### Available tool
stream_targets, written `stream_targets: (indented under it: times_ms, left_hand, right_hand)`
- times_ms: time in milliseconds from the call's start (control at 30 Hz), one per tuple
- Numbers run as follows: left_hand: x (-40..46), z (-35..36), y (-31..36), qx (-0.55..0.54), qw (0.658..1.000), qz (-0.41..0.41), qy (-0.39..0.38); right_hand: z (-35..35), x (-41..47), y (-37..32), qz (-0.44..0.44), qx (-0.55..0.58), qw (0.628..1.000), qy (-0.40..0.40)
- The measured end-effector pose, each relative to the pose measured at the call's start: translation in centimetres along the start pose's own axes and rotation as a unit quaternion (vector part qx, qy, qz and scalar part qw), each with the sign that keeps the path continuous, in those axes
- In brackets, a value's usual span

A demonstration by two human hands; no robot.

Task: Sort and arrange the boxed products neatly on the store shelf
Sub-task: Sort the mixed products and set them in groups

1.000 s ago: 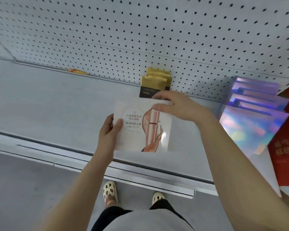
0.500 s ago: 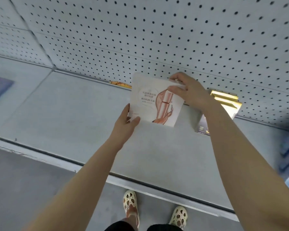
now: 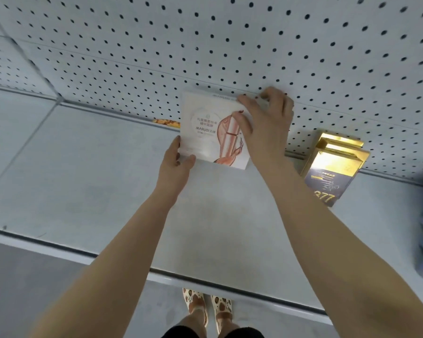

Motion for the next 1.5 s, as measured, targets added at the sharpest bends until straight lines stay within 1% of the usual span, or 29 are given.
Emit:
stream_targets:
  times_ms: [33, 67, 167, 267, 433, 500, 567, 600, 733, 800, 900, 1000, 1100, 1167, 1300, 1500]
  left_hand:
    - [0.1, 0.0, 0.1, 0.001, 1.0, 0.002, 0.0]
    - [0.1, 0.0, 0.1, 0.001, 1.0, 0.004, 0.0]
    - [0.2, 0.0, 0.1, -0.004, 1.0, 0.001, 0.005]
    - [-0.1, -0.1, 0.1, -0.001, 1.0, -0.007, 0.007]
    - [-1.7, -0.9, 1.1, -0.004, 1.0, -0.015, 0.012]
    - [-3.2, -1.7, 1.9, -0.004, 1.0, -0.002, 0.012]
    - [-5.4, -3.1, 2.6, 0.001, 1.0, 0.013, 0.025]
    - [-6.8, -3.9, 2.8, -0.002, 0.999, 0.018, 0.039]
    - [-13.2, -8.6, 2.1, -0.026, 0.992, 0.031, 0.122]
    - [-17.1, -11.8, 0.8, -0.038, 0.982, 0.021, 0.186]
    - [-23.0, -16.5, -1.9, -0.044, 0.961, -0.009, 0.274]
    - [-27.9, -21.1, -5.0, -0.043, 0.945, -0.03, 0.322]
    - [-31.7, -26.2, -8.2, -0.038, 0.929, -0.048, 0.364]
    - [-33.6, -29.8, -10.2, -0.036, 0.92, -0.057, 0.386]
    - [-37.2, -37.6, -13.9, -0.018, 0.909, -0.087, 0.406]
    - [-39.2, -50.1, -17.0, 0.006, 0.902, -0.13, 0.412]
  right_hand:
    - [-0.1, 0.0, -0.2, 0.002, -0.001, 1.0, 0.019]
    - [-0.1, 0.1, -0.4, 0.002, 0.008, 1.0, 0.022]
    - [0.5, 0.3, -0.7, -0.002, 0.017, 1.0, 0.004]
    - [0.4, 0.3, -0.6, -0.011, 0.017, 1.0, 0.003]
    - [-0.3, 0.0, -0.5, -0.031, -0.017, 0.999, -0.034]
    - [-1.4, -0.8, -0.4, -0.028, -0.018, 0.999, -0.018]
    - [-2.5, -2.6, -0.4, -0.031, 0.018, 0.999, -0.01]
    - [-2.6, -3.9, -0.6, -0.033, 0.049, 0.998, -0.026]
    - [-0.9, -11.3, -3.1, -0.06, 0.166, 0.975, -0.133]
    - [0.3, -15.6, -5.7, -0.087, 0.206, 0.957, -0.186]
    - [2.0, -21.7, -10.3, -0.129, 0.235, 0.929, -0.255]
    - [3.8, -26.7, -15.4, -0.168, 0.237, 0.905, -0.311]
    - [5.7, -30.5, -20.6, -0.203, 0.222, 0.89, -0.343]
    - [7.3, -32.9, -24.2, -0.216, 0.216, 0.884, -0.354]
    - [10.5, -38.2, -32.1, -0.229, 0.207, 0.867, -0.392]
    - [14.7, -43.6, -44.3, -0.229, 0.196, 0.854, -0.425]
Point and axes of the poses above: each hand's wrist, its own x-axis towards the middle knuckle, its own z-axis out of the palm, y = z × x, the point moved 8 cm from there along x, towards the middle knuckle, and after that the axes turned 12 degrees about z, right-handed, at the moved point
